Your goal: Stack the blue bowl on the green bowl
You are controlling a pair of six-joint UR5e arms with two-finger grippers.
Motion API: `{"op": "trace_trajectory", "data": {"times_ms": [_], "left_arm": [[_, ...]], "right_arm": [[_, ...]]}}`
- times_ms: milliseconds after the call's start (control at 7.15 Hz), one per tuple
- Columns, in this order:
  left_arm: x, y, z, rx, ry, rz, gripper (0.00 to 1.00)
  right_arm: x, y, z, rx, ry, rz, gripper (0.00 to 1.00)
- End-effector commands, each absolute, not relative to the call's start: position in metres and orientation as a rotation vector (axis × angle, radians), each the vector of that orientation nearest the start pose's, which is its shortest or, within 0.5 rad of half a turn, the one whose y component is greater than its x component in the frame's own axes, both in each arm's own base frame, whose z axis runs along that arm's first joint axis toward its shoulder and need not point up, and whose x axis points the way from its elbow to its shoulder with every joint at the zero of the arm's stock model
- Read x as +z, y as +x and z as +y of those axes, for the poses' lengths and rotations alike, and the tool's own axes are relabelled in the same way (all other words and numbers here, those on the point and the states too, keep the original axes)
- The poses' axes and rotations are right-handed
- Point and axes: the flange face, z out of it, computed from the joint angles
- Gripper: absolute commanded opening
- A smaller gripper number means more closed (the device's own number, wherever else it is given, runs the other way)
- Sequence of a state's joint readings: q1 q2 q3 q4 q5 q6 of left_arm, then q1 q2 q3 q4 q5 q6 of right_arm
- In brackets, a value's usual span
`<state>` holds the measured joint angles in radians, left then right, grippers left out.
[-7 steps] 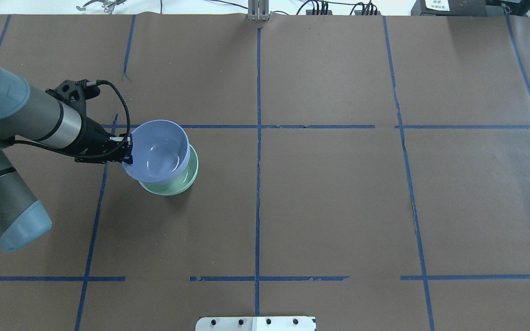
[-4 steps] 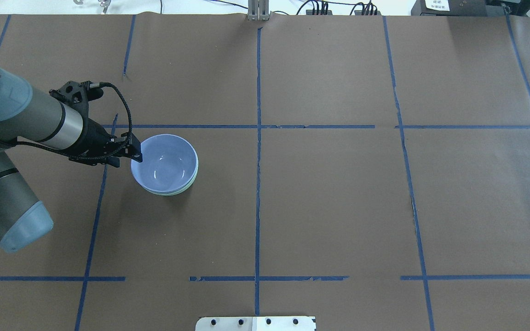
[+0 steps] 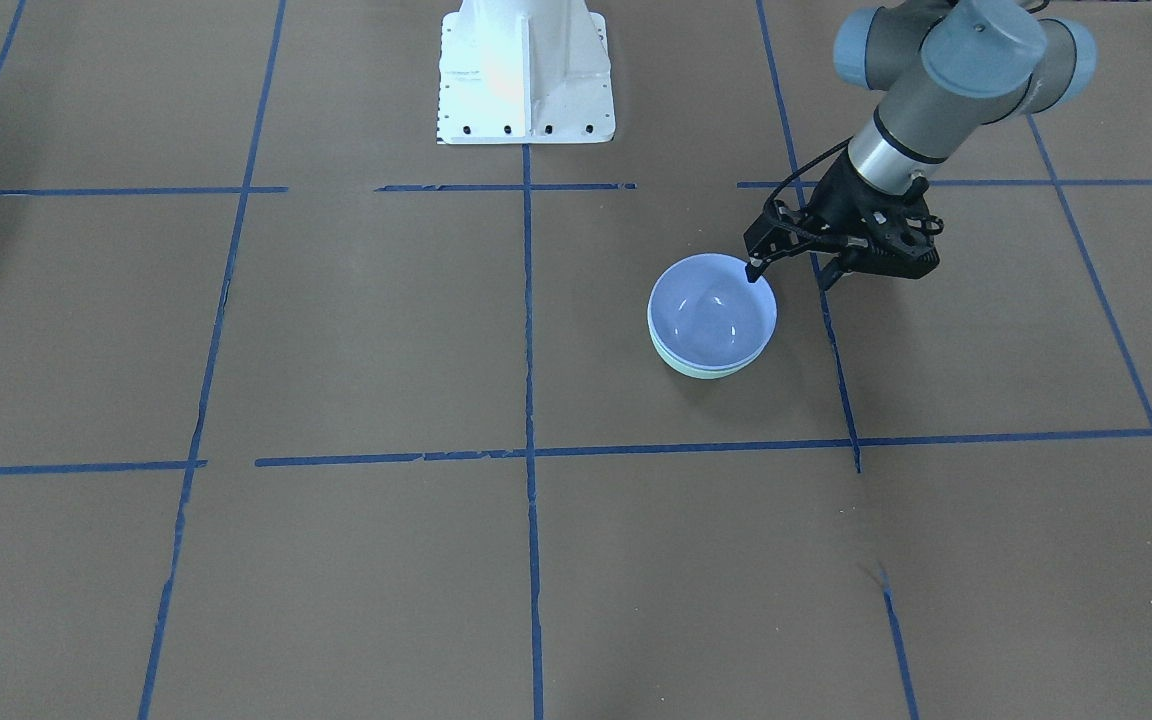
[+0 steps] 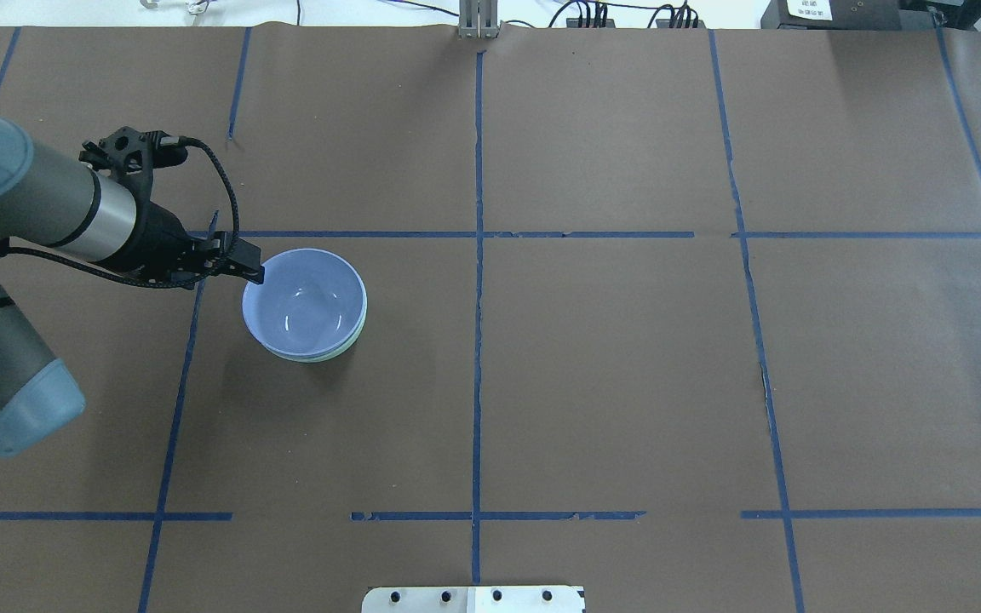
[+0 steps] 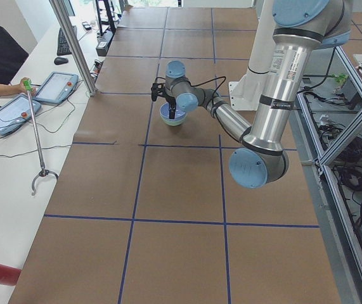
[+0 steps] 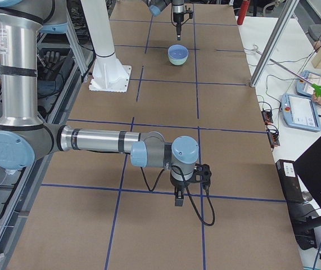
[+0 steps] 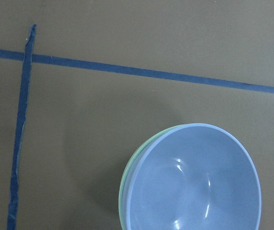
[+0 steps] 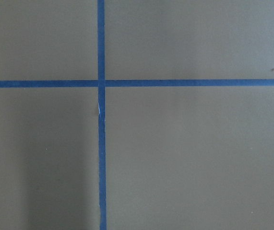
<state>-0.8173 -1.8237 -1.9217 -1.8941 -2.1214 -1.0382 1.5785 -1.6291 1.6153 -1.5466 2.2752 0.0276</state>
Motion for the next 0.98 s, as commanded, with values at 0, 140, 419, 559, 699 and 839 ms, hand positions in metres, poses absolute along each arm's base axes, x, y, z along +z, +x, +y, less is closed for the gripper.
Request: {"op": "trace_trajectory", "data": {"times_ms": [0, 140, 419, 559, 699, 839], "left_arm": [[0.323, 0.244, -0.491, 0.090, 0.306, 0.922, 1.00], [0.335, 0.191, -0.514, 0.144, 0.360, 0.831, 1.00], [0.370, 0.089, -0.545, 0.306, 0.432, 0.660, 1.00], [0.413, 0.036, -0.549, 0.330, 0.413, 0.638, 1.00], [0.461, -0.008, -0.536, 0.296, 0.362, 0.670, 1.00], [0.517, -0.036, -0.517, 0.272, 0.301, 0.686, 1.00]], "right_arm": [[0.667, 0.072, -0.467, 0.030, 0.003, -0.706, 1.00], [0.667, 0.072, -0.467, 0.030, 0.003, -0.704, 1.00], [0.667, 0.072, -0.467, 0.030, 0.003, -0.704, 1.00], [0.667, 0.072, -0.467, 0.030, 0.003, -0.704, 1.00], [0.667, 0.072, -0.467, 0.030, 0.003, -0.706, 1.00], [0.667, 0.072, -0.467, 0.030, 0.003, -0.704, 1.00]]}}
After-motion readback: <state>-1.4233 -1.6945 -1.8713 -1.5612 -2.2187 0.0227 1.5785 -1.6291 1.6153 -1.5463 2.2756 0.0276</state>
